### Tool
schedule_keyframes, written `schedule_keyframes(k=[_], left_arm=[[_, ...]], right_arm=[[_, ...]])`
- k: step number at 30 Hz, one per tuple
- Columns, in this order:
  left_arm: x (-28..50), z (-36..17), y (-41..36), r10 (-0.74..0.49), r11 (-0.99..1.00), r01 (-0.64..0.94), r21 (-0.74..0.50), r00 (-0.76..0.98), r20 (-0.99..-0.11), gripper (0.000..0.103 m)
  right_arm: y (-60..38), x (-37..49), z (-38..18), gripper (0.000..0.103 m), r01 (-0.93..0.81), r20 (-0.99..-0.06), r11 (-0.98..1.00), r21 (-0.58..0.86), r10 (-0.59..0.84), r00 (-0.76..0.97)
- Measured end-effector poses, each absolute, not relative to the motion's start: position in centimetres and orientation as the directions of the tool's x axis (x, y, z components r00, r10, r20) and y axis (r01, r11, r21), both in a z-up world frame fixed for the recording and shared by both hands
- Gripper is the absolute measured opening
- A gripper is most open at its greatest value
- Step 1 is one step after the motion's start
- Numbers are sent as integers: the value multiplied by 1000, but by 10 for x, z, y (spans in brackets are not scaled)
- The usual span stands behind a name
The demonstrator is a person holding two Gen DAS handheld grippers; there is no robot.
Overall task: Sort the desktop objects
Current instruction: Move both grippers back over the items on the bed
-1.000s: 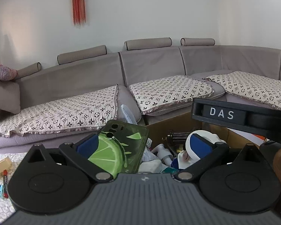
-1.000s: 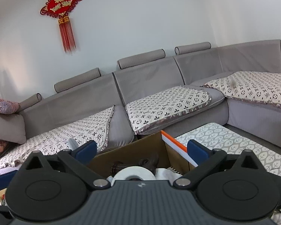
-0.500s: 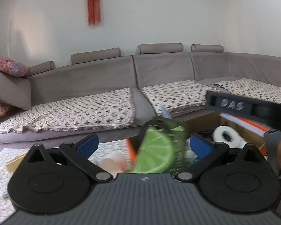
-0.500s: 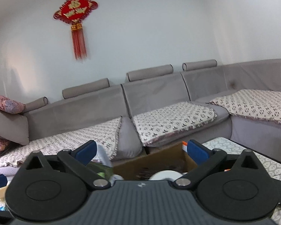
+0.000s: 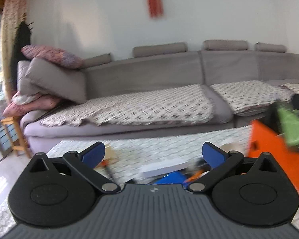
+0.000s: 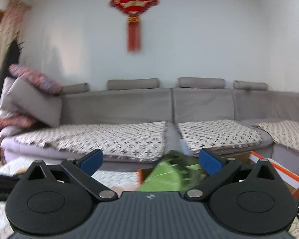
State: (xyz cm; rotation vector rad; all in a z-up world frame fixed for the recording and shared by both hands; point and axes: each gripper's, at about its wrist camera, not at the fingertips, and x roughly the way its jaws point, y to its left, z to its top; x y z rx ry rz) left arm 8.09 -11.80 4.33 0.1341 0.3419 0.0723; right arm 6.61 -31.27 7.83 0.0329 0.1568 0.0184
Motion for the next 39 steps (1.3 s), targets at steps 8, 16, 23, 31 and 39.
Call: schedule_keyframes(k=[8, 16, 23, 31, 39], left_arm=[[86, 30, -101, 142, 985, -93, 149, 918, -370, 103], [83, 15, -86, 199, 973, -136, 185, 901, -387, 103], [83, 8, -74, 223, 971, -166, 170, 883, -412, 103], [88, -1, -54, 209, 977, -166, 138, 884, -419, 103], [91, -5, -40, 206, 977, -165, 134, 886, -415, 103]], right_arm=[[-266, 58, 71, 103, -121, -166, 992, -42, 112, 980], [-221, 43, 41, 103, -204, -188, 977, -61, 190, 964], [-220, 87, 22, 91, -164, -343, 985, -60, 134, 930], [-230, 122, 5, 80, -101, -498, 995, -11, 82, 863], [-243, 129, -12, 61, -72, -545, 995, 65, 96, 833]])
